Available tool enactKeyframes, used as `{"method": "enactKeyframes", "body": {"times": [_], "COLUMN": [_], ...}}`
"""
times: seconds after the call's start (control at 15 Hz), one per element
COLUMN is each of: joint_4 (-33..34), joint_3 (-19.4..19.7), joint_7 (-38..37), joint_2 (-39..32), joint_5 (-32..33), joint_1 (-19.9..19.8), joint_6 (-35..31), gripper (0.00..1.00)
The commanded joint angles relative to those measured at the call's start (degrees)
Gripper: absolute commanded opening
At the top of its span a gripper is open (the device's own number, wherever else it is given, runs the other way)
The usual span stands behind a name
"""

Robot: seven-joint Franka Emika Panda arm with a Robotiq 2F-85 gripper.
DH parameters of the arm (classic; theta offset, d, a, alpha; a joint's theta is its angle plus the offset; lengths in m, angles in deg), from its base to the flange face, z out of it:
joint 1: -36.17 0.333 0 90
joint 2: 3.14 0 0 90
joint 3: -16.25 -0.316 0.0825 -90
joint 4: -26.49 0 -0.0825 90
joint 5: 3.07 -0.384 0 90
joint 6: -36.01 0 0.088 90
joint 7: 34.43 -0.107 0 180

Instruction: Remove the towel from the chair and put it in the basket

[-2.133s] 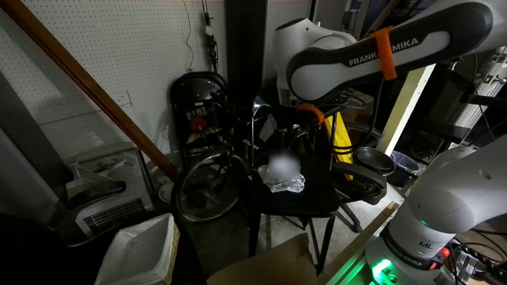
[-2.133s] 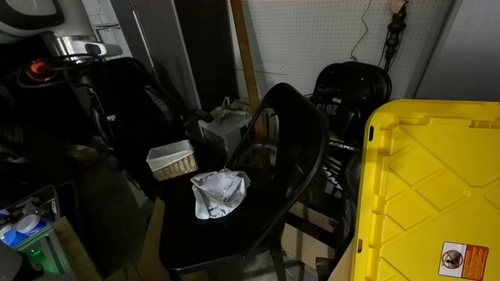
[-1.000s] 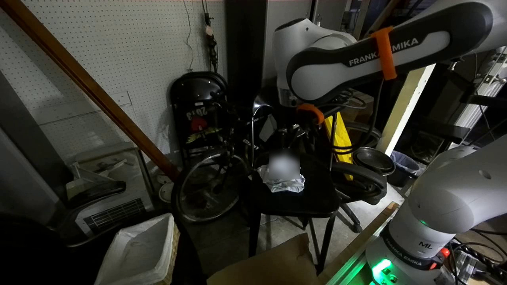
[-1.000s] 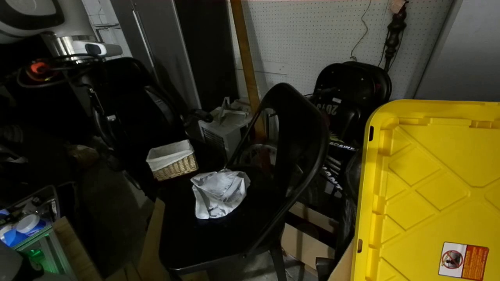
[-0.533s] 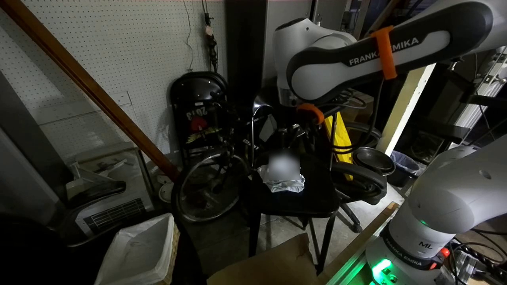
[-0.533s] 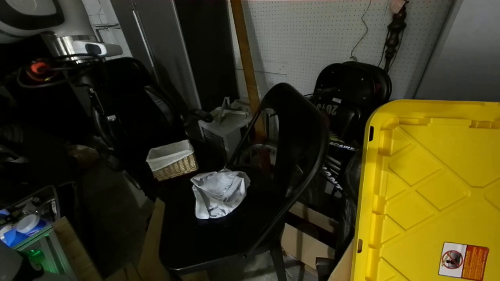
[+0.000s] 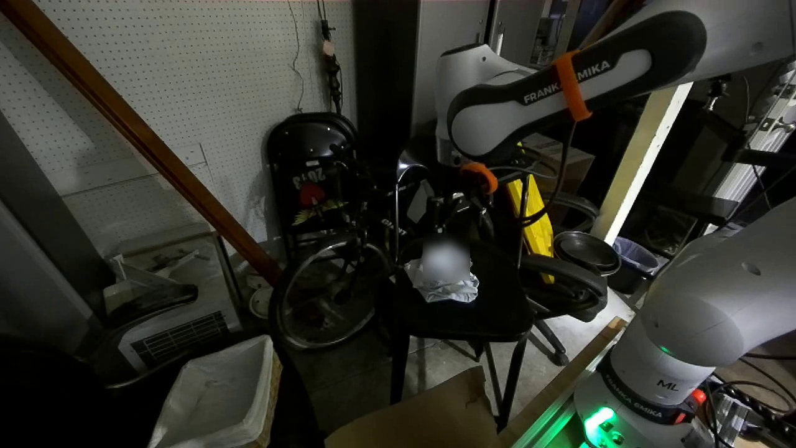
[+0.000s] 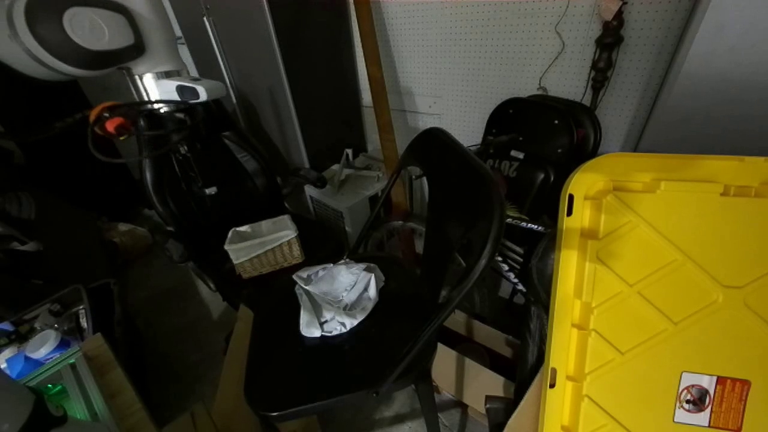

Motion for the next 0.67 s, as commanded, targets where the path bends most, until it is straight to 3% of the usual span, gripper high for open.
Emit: {"method": "enactKeyframes", "body": {"times": [0.0, 0.4, 0.6], "joint_4": [-0.4, -1.9, -2.0], "joint_3": [3.5, 11.2, 15.8], "joint_7": [2.8, 13.6, 24.0], "joint_2": [-5.4, -13.8, -18.5], "joint_5": [2.5, 0.4, -5.8], "joint_1": [-1.5, -3.1, -2.7], "joint_6": [-9.5, -24.9, -30.4], "gripper": [1.0, 1.0, 1.0]}}
